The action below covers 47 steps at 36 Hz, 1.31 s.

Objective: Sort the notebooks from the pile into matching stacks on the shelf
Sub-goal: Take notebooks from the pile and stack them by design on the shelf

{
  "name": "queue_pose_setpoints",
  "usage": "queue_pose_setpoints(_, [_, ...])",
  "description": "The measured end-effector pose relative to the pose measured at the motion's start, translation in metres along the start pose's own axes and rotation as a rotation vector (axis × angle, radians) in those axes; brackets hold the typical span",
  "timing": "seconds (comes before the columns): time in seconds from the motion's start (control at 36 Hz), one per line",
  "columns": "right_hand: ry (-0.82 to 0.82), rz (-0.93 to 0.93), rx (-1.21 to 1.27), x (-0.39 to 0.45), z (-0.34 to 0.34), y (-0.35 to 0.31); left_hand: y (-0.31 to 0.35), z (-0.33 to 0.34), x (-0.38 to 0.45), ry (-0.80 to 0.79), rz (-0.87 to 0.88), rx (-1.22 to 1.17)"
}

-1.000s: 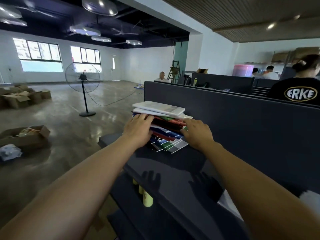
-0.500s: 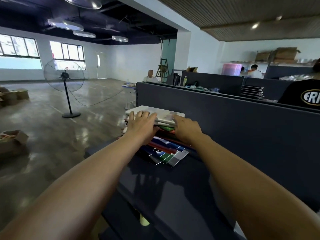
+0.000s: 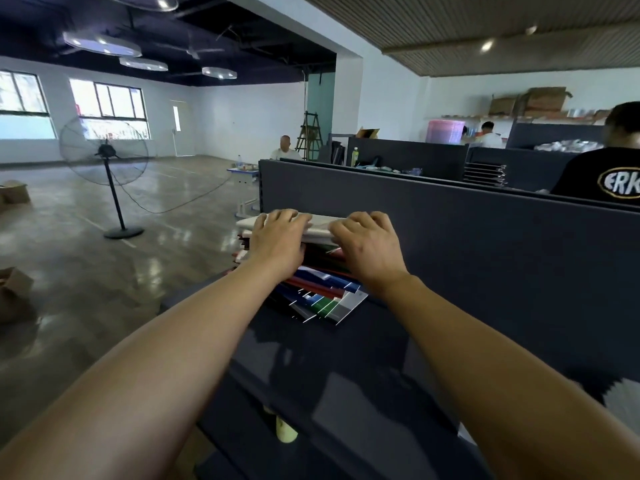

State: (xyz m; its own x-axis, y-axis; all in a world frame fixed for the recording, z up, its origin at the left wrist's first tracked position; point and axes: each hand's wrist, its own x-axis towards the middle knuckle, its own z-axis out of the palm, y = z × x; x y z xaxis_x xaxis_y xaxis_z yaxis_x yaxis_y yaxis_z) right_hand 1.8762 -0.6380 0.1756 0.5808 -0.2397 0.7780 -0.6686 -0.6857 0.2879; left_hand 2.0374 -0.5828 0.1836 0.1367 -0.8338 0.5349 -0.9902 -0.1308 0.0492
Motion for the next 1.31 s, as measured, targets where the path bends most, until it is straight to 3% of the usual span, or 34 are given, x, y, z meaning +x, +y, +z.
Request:
queue_pose_setpoints(0.06, [0.066, -0.085, -0.003, -0.006, -0.007, -0.003, 0.004, -0.002, -0.001, 0.038, 0.020, -0.023])
queue_pose_setpoints(0.11, [-0.007, -0.076, 0.023, -0.013, -0.014, -0.004, 0.006, -0.001, -0.005, 0.068, 0.064, -0.016])
queue_pose_setpoints(0.28, [-0.403, 0.239, 0.021, -0.031, -0.031, 0.012, 0.006, 0.000, -0.025, 0.192, 0.236, -0.205])
queue_pose_setpoints(0.44, [-0.440, 0.350, 0.055, -0.056, -0.054, 0.018, 0.026, -0.003, -0.037, 0.202, 0.384, -0.275])
queue_pose_setpoints(0.58, [-0.116, 0.362, -0.016, -0.092, -0.069, 0.013, 0.045, 0.003, -0.044, 0.304, 0.489, -0.306])
queue_pose_setpoints(0.67, [-0.012, 0.409, -0.120, -0.121, -0.075, 0.007, 0.064, 0.007, -0.051, 0.354, 0.561, -0.329])
queue_pose_setpoints(0.81, [0.098, 0.515, -0.205, -0.162, -0.096, 0.003, 0.102, 0.023, -0.061, 0.308, 0.560, -0.361])
queue_pose_setpoints(0.92, [0.081, 0.569, -0.233, -0.185, -0.125, 0.005, 0.129, 0.024, -0.076, 0.186, 0.470, -0.437])
queue_pose_setpoints(1.03, [0.041, 0.631, -0.267, -0.206, -0.149, 0.009, 0.154, 0.017, -0.098, -0.008, 0.244, -0.566])
queue_pose_setpoints(1.08, [0.038, 0.654, -0.283, -0.217, -0.158, 0.009, 0.168, 0.013, -0.107, -0.160, 0.048, -0.776])
queue_pose_setpoints(1.14, [0.030, 0.663, -0.300, -0.228, -0.167, 0.010, 0.185, 0.008, -0.116, -0.395, -0.231, -1.163])
queue_pose_setpoints(1.19, [0.013, 0.652, -0.328, -0.240, -0.175, 0.010, 0.201, 0.000, -0.127, -0.595, -0.399, -1.422])
queue_pose_setpoints(1.31, [-0.017, 0.617, -0.373, -0.264, -0.189, 0.013, 0.229, 0.002, -0.143, -0.789, -0.406, -1.435])
